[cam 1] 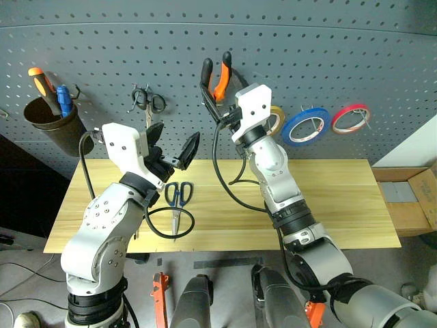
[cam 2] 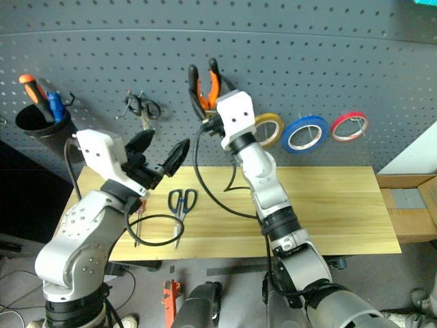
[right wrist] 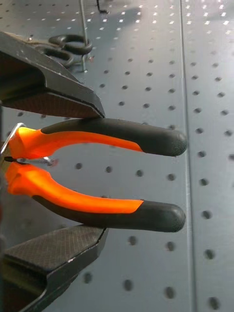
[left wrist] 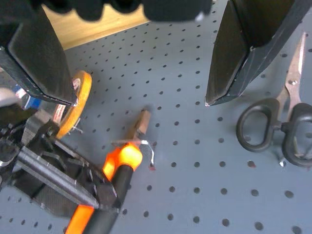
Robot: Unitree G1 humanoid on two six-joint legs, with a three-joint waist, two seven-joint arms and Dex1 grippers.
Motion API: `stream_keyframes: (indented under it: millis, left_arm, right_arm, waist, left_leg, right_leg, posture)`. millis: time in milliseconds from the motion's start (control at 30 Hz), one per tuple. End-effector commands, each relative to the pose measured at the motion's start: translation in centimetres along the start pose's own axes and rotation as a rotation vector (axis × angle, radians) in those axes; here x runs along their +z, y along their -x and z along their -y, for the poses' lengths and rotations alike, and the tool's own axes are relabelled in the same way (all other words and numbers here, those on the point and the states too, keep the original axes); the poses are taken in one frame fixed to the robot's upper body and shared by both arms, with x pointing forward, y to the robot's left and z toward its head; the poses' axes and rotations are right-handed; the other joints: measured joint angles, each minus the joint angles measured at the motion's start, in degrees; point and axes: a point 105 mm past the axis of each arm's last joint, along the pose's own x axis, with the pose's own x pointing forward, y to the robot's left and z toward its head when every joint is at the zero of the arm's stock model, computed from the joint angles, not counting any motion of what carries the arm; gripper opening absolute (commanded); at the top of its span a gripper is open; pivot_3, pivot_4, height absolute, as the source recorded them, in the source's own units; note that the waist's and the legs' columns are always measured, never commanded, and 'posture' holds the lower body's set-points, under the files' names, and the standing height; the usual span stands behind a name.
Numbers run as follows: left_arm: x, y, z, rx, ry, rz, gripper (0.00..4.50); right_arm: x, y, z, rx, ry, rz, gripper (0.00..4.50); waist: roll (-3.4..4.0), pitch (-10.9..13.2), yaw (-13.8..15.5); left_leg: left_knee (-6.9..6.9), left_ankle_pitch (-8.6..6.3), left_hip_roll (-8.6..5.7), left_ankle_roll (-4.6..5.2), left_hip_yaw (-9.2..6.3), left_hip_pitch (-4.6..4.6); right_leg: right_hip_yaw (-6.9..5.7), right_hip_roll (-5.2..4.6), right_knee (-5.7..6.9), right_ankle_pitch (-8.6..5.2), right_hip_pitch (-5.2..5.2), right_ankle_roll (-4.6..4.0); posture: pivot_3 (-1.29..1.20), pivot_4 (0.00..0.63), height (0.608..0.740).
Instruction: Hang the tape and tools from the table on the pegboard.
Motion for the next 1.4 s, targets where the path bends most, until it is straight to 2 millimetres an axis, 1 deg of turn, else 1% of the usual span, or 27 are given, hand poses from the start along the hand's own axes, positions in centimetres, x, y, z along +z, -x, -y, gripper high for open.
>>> stream_keyframes:
  millis: [33,67,133,167,233,267,367,467,600,733,800,900,933,1000,1033,1133,1200,1300,1333,1400]
  left_arm:
    - [0.9,0.2,0.2,-0.008,-0.014,0.044,4.5]
    - [0.8,0.2,0.2,-0.009,-0.015,0.043,4.5]
    - [0.8,0.2,0.2,-0.009,-0.014,0.042,4.5]
    - [0.7,0.2,0.2,-0.009,-0.014,0.041,4.5]
    - [0.7,0.1,0.2,-0.009,-0.013,0.041,4.5]
    - [0.6,0.1,0.2,-0.009,-0.012,0.041,4.5]
    - [0.5,-0.1,0.2,-0.009,-0.01,0.039,4.5]
    - [0.2,-0.2,0.3,-0.011,-0.003,0.035,4.5]
    - [-0.5,-0.1,0.3,-0.007,0.005,0.018,4.5]
    - [-2.1,0.8,-0.4,0.046,0.01,-0.039,4.5]
    - [-3.4,1.4,-0.6,0.075,-0.004,-0.087,4.5]
    - [-5.9,2.4,-1.2,0.143,-0.012,-0.18,4.5]
    - [-6.9,2.9,-1.5,0.177,-0.032,-0.223,4.5]
    - [-10.3,4.4,-2.5,0.278,-0.08,-0.365,4.5]
    - [-11.8,5.1,-2.6,0.302,-0.094,-0.426,4.5]
    - [-14.9,6.6,-2.6,0.345,-0.104,-0.539,4.5]
    - [-16.6,7.0,-2.7,0.369,-0.107,-0.591,4.5]
    - [-18.8,7.5,-3.5,0.403,-0.134,-0.672,4.5]
    - [-19.5,7.5,-3.4,0.406,-0.118,-0.693,4.5]
    - [-20.2,7.2,-3.3,0.4,-0.118,-0.71,4.5]
  right_arm:
    - [0.8,-0.3,-1.4,0.073,0.011,0.009,2.75]
    - [0.7,-0.4,-1.4,0.082,0.013,-0.001,2.75]
    - [0.5,-0.3,-1.3,0.088,0.015,-0.013,3.48]
    - [0.5,-0.3,-1.2,0.087,0.015,-0.015,3.71]
    - [0.7,-0.3,-0.9,0.086,0.018,-0.017,4.36]
    - [0.8,-0.2,-0.6,0.085,0.022,-0.018,4.45]
    - [0.9,0.2,0.3,0.075,0.038,-0.028,4.45]
    - [0.9,1.0,1.4,0.064,0.046,-0.052,4.45]
    - [0.8,3.1,2.6,0.087,0.066,-0.1,4.45]
    - [1.0,6.0,3.6,0.141,0.085,-0.169,4.45]
    - [0.8,7.5,3.7,0.185,0.086,-0.215,4.45]
    - [0.3,10.1,3.1,0.279,0.054,-0.286,4.45]
    - [0.3,11.0,2.6,0.327,0.031,-0.298,4.45]
    - [0.8,13.0,1.2,0.44,-0.025,-0.297,4.45]
    - [0.8,14.0,0.4,0.497,-0.053,-0.306,4.45]
    - [0.0,16.6,-1.6,0.638,-0.112,-0.348,4.45]
    - [-0.8,18.3,-2.9,0.731,-0.155,-0.389,4.45]
    - [-2.2,20.4,-4.6,0.845,-0.198,-0.44,4.45]
    - [-2.6,20.8,-5.0,0.867,-0.196,-0.444,4.45]
    - [-3.0,20.8,-5.3,0.875,-0.198,-0.438,4.45]
  waist:
    - [0.0,0.0,0.0]
    - [0.0,0.0,0.0]
    - [0.0,0.0,-0.03]
    - [0.0,0.0,-0.04]
    - [0.0,0.0,-0.02]
    - [0.0,0.0,0.0]
    - [-0.01,0.0,0.04]
    - [-0.01,-0.01,0.06]
    - [-0.02,-0.02,0.1]
    - [-0.02,-0.02,-0.01]
    - [-0.02,-0.02,-0.12]
    - [-0.02,-0.02,-0.33]
    - [-0.02,-0.02,-0.36]
    - [-0.01,-0.03,-0.45]
    - [-0.01,-0.03,-0.53]
    - [-0.03,-0.02,-1.2]
    - [-0.04,-0.01,-1.4]
    - [-0.05,0.01,-1.57]
    - [-0.06,0.03,-1.63]
    - [-0.06,0.06,-1.71]
  left_leg:
    - [0.0,0.0,0.0,0.0,0.0,0.0]
    - [0.0,0.0,0.0,0.0,0.0,0.0]
    - [0.0,0.0,0.0,0.0,0.02,0.01]
    - [0.0,0.0,0.0,0.01,0.02,0.03]
    - [0.0,0.0,-0.01,0.01,0.02,0.04]
    - [0.0,0.0,-0.01,0.01,0.0,0.04]
    - [0.01,0.0,-0.02,0.0,0.0,0.03]
    - [0.02,0.0,-0.03,0.0,0.0,0.01]
    - [0.03,0.0,-0.05,0.0,0.01,-0.01]
    - [0.04,0.0,-0.04,0.01,0.02,0.01]
    - [0.04,-0.01,-0.03,0.02,0.02,0.01]
    - [0.04,-0.02,-0.01,0.03,0.03,0.08]
    - [0.04,-0.02,-0.01,0.04,0.03,0.11]
    - [0.05,-0.03,-0.02,0.05,0.06,0.19]
    - [0.04,-0.03,-0.02,0.06,0.07,0.3]
    - [0.05,-0.04,-0.03,0.07,0.1,0.4]
    - [0.08,-0.03,-0.05,0.08,0.12,0.41]
    - [0.14,0.0,-0.06,0.12,0.19,0.54]
    - [0.14,0.01,-0.08,0.13,0.21,0.71]
    - [0.12,0.01,-0.07,0.14,0.25,1.07]
  right_leg:
    - [0.0,0.0,0.0,0.0,0.0,0.0]
    - [0.01,0.0,0.0,0.0,0.0,0.0]
    - [0.03,0.0,0.0,0.0,0.0,0.0]
    - [0.04,0.0,0.0,0.0,0.01,0.0]
    - [0.03,0.0,0.01,0.0,0.01,-0.01]
    - [0.02,0.01,0.02,0.01,0.02,-0.01]
    - [0.01,0.01,0.02,0.01,0.03,-0.01]
    - [0.01,0.01,0.0,0.01,0.04,-0.01]
    - [-0.01,0.0,-0.04,0.01,0.08,-0.01]
    - [0.01,0.0,-0.03,0.02,0.08,0.0]
    - [0.02,0.0,-0.02,0.01,0.08,0.0]
    - [0.02,0.0,-0.03,0.01,0.17,0.0]
    - [0.0,0.0,-0.05,0.01,0.24,0.0]
    - [-0.04,0.05,-0.08,0.01,0.35,0.0]
    - [-0.04,0.08,-0.09,0.0,0.48,0.01]
    - [-0.01,0.09,-0.1,-0.01,0.59,0.03]
    - [-0.02,0.1,-0.09,-0.02,0.61,0.04]
    - [-0.07,0.15,-0.09,-0.03,0.75,0.05]
    - [-0.07,0.17,-0.09,-0.08,0.89,0.13]
    - [-0.05,0.2,-0.12,-0.21,1.21,0.31]
  posture:
    - [0.13,0.273,0.74]
    - [0.13,0.273,0.74]
    - [0.13,0.271,0.74]
    - [0.13,0.269,0.74]
    - [0.13,0.269,0.74]
    - [0.12,0.263,0.74]
    - [0.11,0.26,0.74]
    - [0.1,0.255,0.74]
    - [0.08,0.243,0.74]
    - [0.05,0.241,0.74]
    - [0.04,0.24,0.74]
    - [0.03,0.248,0.74]
    - [0.02,0.25,0.74]
    - [0.01,0.254,0.74]
    - [0.01,0.254,0.74]
    - [-0.01,0.267,0.74]
    - [-0.01,0.271,0.74]
    - [-0.02,0.289,0.74]
    - [-0.02,0.291,0.74]
    - [-0.03,0.298,0.74]
